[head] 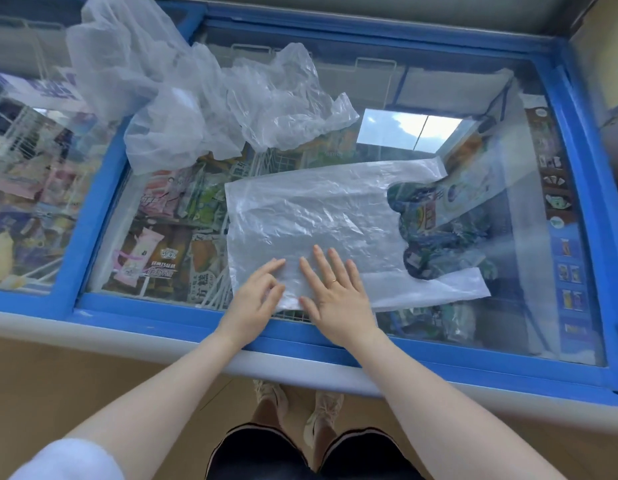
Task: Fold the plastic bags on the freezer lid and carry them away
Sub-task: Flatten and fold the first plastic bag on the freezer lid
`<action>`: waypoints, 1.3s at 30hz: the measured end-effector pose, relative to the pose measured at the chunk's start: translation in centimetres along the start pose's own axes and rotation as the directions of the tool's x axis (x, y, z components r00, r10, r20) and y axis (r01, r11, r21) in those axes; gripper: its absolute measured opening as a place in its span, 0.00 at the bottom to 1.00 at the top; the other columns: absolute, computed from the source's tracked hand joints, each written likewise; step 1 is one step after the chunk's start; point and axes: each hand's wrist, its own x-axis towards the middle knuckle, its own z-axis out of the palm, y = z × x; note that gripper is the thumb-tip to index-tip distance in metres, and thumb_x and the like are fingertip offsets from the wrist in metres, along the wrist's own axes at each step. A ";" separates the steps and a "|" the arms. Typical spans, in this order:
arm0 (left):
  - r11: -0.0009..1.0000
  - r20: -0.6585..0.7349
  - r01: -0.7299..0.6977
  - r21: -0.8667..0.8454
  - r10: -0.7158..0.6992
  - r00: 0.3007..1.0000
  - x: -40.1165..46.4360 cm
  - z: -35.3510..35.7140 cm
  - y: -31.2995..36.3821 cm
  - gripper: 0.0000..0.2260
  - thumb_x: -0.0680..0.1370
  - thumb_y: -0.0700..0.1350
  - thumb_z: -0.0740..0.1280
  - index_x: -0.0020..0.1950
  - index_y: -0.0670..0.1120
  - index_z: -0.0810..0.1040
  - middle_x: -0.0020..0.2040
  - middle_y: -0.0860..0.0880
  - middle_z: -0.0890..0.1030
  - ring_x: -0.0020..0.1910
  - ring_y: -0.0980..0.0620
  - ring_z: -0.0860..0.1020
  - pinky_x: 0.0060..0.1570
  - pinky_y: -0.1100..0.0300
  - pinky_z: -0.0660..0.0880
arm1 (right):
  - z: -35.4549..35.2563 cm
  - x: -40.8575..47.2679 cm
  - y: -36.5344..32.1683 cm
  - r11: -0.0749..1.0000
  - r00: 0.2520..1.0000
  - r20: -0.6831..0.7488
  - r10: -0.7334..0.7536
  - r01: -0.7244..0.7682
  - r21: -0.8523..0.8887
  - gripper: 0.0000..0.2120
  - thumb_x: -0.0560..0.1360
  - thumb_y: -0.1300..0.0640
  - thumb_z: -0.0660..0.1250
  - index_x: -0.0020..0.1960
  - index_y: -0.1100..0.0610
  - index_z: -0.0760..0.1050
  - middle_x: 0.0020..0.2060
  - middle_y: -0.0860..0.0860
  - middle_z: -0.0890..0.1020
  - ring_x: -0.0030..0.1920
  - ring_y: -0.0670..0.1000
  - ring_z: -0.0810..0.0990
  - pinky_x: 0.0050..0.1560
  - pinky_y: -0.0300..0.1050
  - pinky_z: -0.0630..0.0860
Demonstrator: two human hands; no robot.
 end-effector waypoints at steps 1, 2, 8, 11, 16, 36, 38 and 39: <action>0.999 -0.089 0.033 0.035 -0.030 0.996 0.1 -0.1 -0.2 0.05 0.77 0.51 0.59 0.47 0.51 0.71 0.71 0.54 0.63 0.71 0.60 0.59 0.70 0.50 0.60 | 0.1 -0.3 0.7 0.999 0.999 0.000 0.049 -0.049 0.007 0.31 0.75 0.38 0.48 0.75 0.49 0.54 0.75 0.50 0.56 0.75 0.54 0.54 0.71 0.52 0.45; 0.992 -0.123 0.062 0.110 -0.048 0.991 0.3 0.0 -0.4 0.10 0.78 0.51 0.61 0.57 0.50 0.70 0.74 0.52 0.58 0.72 0.59 0.55 0.71 0.50 0.57 | 0.3 -0.9 1.6 0.996 0.996 0.010 0.092 -0.092 0.007 0.33 0.75 0.37 0.46 0.76 0.49 0.50 0.76 0.50 0.51 0.75 0.52 0.49 0.72 0.50 0.41; 0.711 0.118 0.075 0.699 -0.218 0.969 -0.3 -1.3 -1.2 0.46 0.61 0.73 0.38 0.68 0.48 0.26 0.70 0.51 0.26 0.70 0.53 0.28 0.68 0.56 0.30 | -1.3 -4.0 7.7 0.920 0.920 0.049 0.388 -0.390 0.033 0.36 0.69 0.36 0.29 0.73 0.50 0.31 0.75 0.48 0.36 0.74 0.48 0.33 0.71 0.46 0.32; 0.736 0.109 0.047 0.675 -0.163 0.981 -0.7 -2.5 -0.8 0.48 0.64 0.73 0.39 0.76 0.44 0.40 0.76 0.46 0.38 0.75 0.49 0.38 0.70 0.52 0.35 | -2.7 -4.1 7.5 0.903 0.903 0.067 0.425 -0.428 0.032 0.40 0.68 0.37 0.29 0.76 0.55 0.35 0.73 0.48 0.32 0.74 0.49 0.33 0.74 0.48 0.35; 0.748 -0.038 -0.122 0.652 0.193 0.981 6.6 -3.7 2.1 0.24 0.79 0.52 0.49 0.72 0.41 0.62 0.75 0.41 0.58 0.73 0.45 0.55 0.71 0.54 0.45 | -5.4 4.1 0.7 0.989 0.982 -0.152 0.113 -0.096 0.115 0.32 0.75 0.43 0.40 0.76 0.56 0.44 0.73 0.49 0.40 0.74 0.50 0.38 0.71 0.46 0.32; 0.600 0.108 -0.048 0.798 -0.064 0.992 11.5 -5.9 -0.3 0.50 0.60 0.76 0.26 0.71 0.42 0.28 0.70 0.44 0.27 0.71 0.47 0.30 0.66 0.56 0.24 | -6.5 10.3 10.6 0.907 0.916 0.016 0.401 -0.394 -0.151 0.30 0.80 0.45 0.41 0.76 0.57 0.36 0.76 0.53 0.38 0.75 0.50 0.37 0.74 0.50 0.37; 0.633 0.163 -0.164 0.757 0.061 0.985 9.2 -3.9 0.5 0.44 0.68 0.71 0.26 0.73 0.41 0.33 0.73 0.41 0.33 0.72 0.46 0.32 0.68 0.56 0.28 | -6.1 9.1 7.2 0.955 0.962 -0.054 0.267 -0.271 -0.119 0.30 0.80 0.46 0.44 0.75 0.58 0.36 0.74 0.53 0.37 0.75 0.50 0.36 0.74 0.49 0.37; 0.649 0.199 -0.213 0.730 0.096 0.975 7.7 -2.7 0.7 0.41 0.73 0.69 0.31 0.75 0.40 0.42 0.75 0.39 0.42 0.74 0.46 0.36 0.70 0.55 0.35 | -5.4 7.9 5.0 0.982 0.981 -0.113 0.160 -0.170 -0.081 0.30 0.80 0.47 0.47 0.76 0.59 0.40 0.75 0.53 0.41 0.75 0.51 0.39 0.74 0.49 0.40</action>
